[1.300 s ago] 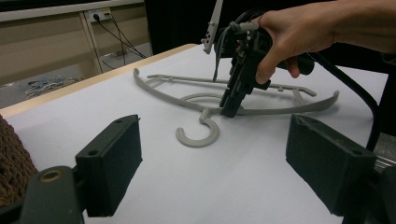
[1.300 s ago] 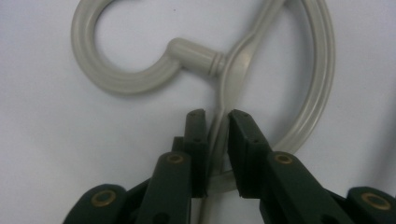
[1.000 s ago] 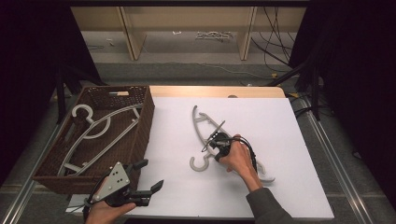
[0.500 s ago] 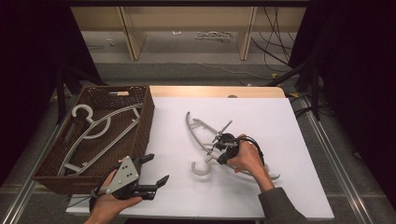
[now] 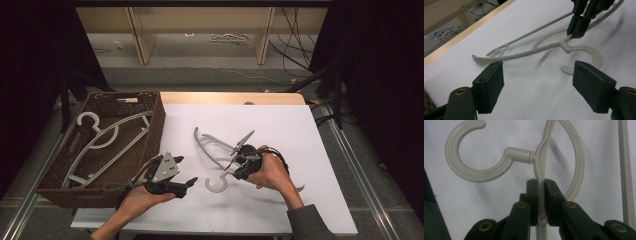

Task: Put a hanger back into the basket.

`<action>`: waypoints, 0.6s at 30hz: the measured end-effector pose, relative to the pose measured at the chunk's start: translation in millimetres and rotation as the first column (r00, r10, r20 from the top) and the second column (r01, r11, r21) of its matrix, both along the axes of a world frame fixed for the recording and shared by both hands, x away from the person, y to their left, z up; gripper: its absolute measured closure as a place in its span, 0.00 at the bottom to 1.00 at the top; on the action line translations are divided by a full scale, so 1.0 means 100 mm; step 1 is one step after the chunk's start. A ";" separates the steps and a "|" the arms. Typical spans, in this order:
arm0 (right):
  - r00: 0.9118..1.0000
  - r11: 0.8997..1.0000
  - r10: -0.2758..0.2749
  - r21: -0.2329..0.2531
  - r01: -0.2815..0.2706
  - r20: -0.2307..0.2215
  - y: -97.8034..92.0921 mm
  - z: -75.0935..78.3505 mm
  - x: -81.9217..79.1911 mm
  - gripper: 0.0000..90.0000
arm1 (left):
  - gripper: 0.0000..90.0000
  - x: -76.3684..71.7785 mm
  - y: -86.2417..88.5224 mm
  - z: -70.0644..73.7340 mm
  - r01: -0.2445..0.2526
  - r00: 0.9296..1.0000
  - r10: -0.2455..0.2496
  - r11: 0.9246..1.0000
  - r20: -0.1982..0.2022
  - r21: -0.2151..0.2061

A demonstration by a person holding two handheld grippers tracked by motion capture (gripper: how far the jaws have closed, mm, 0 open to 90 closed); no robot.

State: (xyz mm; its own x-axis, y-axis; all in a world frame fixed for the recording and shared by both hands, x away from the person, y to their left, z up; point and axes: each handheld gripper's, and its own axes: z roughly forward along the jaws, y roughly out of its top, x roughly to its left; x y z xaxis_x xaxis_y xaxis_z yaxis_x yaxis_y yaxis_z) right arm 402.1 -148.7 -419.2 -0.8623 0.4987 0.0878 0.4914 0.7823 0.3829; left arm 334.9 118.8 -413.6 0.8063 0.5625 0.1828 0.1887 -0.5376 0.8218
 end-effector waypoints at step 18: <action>0.997 0.997 0.076 0.013 -0.076 0.021 0.01 0.24 -0.21 0.92 | 0.37 0.38 -0.56 -0.21 0.154 0.988 -0.157 0.957 -0.004 0.247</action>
State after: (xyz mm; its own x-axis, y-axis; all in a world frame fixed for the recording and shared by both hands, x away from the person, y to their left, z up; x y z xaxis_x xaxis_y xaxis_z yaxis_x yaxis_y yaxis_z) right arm 381.4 -147.3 -395.2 -0.8992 0.4308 0.0763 0.4230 0.8117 0.4028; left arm 372.8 63.2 -434.7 0.8763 0.3665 0.3128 0.0751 -0.7452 0.6626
